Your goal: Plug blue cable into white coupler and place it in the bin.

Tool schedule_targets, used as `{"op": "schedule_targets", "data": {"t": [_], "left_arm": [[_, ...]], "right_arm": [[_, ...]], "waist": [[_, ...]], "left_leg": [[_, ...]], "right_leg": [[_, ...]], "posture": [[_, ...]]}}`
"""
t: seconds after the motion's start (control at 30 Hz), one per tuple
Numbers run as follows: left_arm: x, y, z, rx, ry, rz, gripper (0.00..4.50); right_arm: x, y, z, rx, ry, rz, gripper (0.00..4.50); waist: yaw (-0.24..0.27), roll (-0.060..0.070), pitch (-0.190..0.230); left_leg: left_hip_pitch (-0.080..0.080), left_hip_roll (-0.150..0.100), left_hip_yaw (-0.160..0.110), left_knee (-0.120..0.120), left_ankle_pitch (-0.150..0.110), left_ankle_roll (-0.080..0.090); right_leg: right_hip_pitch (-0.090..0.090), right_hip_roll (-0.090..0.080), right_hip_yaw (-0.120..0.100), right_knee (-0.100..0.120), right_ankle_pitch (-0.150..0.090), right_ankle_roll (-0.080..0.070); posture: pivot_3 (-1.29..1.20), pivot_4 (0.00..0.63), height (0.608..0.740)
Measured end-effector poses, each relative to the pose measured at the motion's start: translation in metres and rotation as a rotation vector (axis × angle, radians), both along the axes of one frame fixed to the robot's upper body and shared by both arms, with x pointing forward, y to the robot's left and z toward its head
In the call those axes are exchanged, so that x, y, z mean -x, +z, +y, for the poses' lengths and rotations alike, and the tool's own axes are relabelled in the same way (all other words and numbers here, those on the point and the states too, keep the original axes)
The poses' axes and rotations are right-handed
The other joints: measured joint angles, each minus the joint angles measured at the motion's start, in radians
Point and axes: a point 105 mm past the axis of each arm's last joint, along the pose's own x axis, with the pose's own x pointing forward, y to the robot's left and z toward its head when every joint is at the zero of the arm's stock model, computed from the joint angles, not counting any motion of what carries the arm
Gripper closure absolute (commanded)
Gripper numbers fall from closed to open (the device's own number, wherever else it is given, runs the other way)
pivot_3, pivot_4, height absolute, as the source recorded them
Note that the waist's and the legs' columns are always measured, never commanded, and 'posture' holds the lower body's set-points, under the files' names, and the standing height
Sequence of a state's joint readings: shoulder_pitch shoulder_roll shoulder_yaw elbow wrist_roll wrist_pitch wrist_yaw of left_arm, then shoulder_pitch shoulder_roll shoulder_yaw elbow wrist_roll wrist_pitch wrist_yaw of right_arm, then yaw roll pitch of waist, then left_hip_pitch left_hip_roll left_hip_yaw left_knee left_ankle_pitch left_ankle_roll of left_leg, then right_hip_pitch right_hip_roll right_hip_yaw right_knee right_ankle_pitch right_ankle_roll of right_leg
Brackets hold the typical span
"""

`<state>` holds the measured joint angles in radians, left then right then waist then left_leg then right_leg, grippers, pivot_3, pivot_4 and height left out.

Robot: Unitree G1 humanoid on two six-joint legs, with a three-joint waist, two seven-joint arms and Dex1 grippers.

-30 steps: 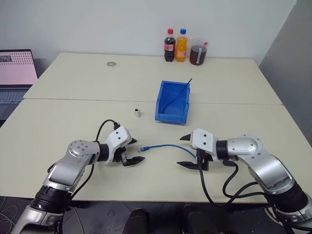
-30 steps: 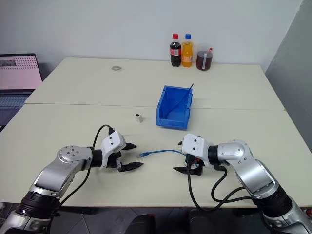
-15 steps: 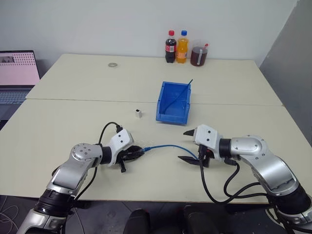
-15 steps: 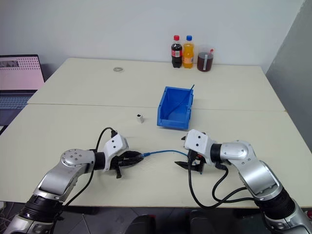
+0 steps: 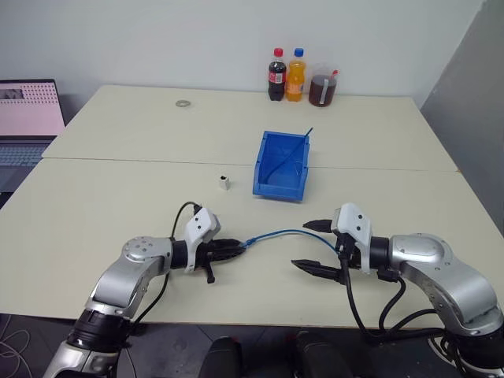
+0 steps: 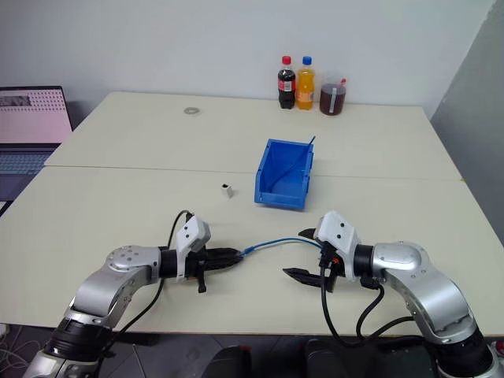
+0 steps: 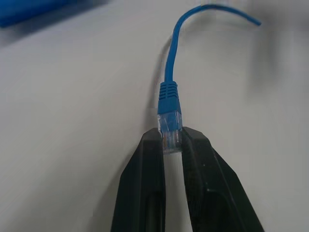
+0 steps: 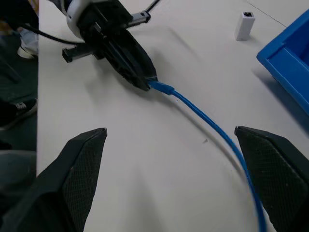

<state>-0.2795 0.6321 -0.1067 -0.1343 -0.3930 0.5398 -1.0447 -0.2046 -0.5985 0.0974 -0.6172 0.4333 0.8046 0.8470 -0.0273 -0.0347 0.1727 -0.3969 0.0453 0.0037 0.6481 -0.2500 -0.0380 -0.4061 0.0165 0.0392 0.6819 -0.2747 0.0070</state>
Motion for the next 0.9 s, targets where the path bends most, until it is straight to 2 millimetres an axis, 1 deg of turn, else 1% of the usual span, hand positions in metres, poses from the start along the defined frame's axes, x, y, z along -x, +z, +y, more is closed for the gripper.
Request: {"op": "schedule_targets", "data": {"t": [0.07,0.13,0.23,0.3,0.4,0.5,0.63,0.77,0.9], "left_arm": [[-0.001,0.016,-0.007,0.046,-0.030,-0.015,4.29],[-0.002,0.025,-0.010,0.089,-0.037,-0.002,4.29],[-0.002,0.033,-0.014,0.145,-0.051,0.032,4.29],[0.000,0.037,-0.015,0.174,-0.061,0.049,4.29],[0.003,0.044,-0.016,0.220,-0.076,0.080,4.29],[0.005,0.051,-0.017,0.271,-0.088,0.115,4.29],[0.007,0.059,-0.019,0.314,-0.104,0.138,4.29],[0.009,0.064,-0.022,0.352,-0.105,0.158,4.29],[0.012,0.068,-0.027,0.371,-0.114,0.161,4.29]], "right_arm": [[0.004,-0.002,0.001,-0.044,-0.012,0.038,0.00],[0.005,-0.005,0.002,-0.086,-0.040,0.065,0.00],[0.004,-0.008,0.003,-0.131,-0.083,0.095,0.00],[0.003,-0.007,0.005,-0.164,-0.099,0.114,0.00],[-0.003,-0.005,0.009,-0.257,-0.131,0.184,0.00],[-0.011,0.005,0.014,-0.383,-0.160,0.236,0.00],[-0.017,0.017,0.017,-0.493,-0.168,0.293,0.00],[-0.021,0.022,0.019,-0.528,-0.165,0.318,0.00],[-0.021,0.031,0.027,-0.570,-0.138,0.321,0.00]], "waist": [[-0.001,0.000,0.000],[-0.001,0.000,0.000],[-0.006,0.000,0.000],[-0.006,0.000,0.000],[-0.005,0.000,0.000],[-0.005,0.000,0.000],[-0.004,0.000,0.000],[-0.005,0.000,0.000],[-0.005,0.000,0.000]], "left_leg": [[0.000,0.000,0.000,0.000,0.000,0.000],[0.000,0.000,0.000,0.000,0.000,0.000],[0.001,0.000,-0.001,0.000,0.000,0.000],[0.001,0.000,-0.001,0.000,0.000,0.000],[0.001,0.000,-0.001,-0.001,0.000,0.000],[0.001,0.000,-0.002,-0.001,0.000,0.000],[0.001,0.000,-0.002,-0.001,0.000,0.000],[0.001,0.000,-0.002,-0.001,0.000,0.000],[0.001,0.000,-0.002,-0.001,0.000,0.000]], "right_leg": [[0.000,0.000,0.000,0.000,0.000,0.000],[0.000,0.000,0.000,0.000,0.000,0.000],[0.000,0.001,0.001,0.000,0.000,0.000],[0.000,0.002,0.001,0.000,0.000,0.000],[0.000,0.003,0.001,0.000,0.000,0.000],[0.000,0.002,0.001,0.000,0.000,0.000],[0.000,0.002,0.001,0.000,0.000,0.000],[0.000,0.001,0.002,0.000,0.000,0.000],[0.000,0.002,0.002,0.000,0.000,0.000]], "posture": [[0.00,0.150,0.740],[0.00,0.150,0.740],[0.00,0.150,0.740],[0.00,0.150,0.740],[0.00,0.150,0.740],[0.00,0.150,0.740],[0.00,0.150,0.740],[0.00,0.150,0.740],[0.00,0.150,0.740]]}}
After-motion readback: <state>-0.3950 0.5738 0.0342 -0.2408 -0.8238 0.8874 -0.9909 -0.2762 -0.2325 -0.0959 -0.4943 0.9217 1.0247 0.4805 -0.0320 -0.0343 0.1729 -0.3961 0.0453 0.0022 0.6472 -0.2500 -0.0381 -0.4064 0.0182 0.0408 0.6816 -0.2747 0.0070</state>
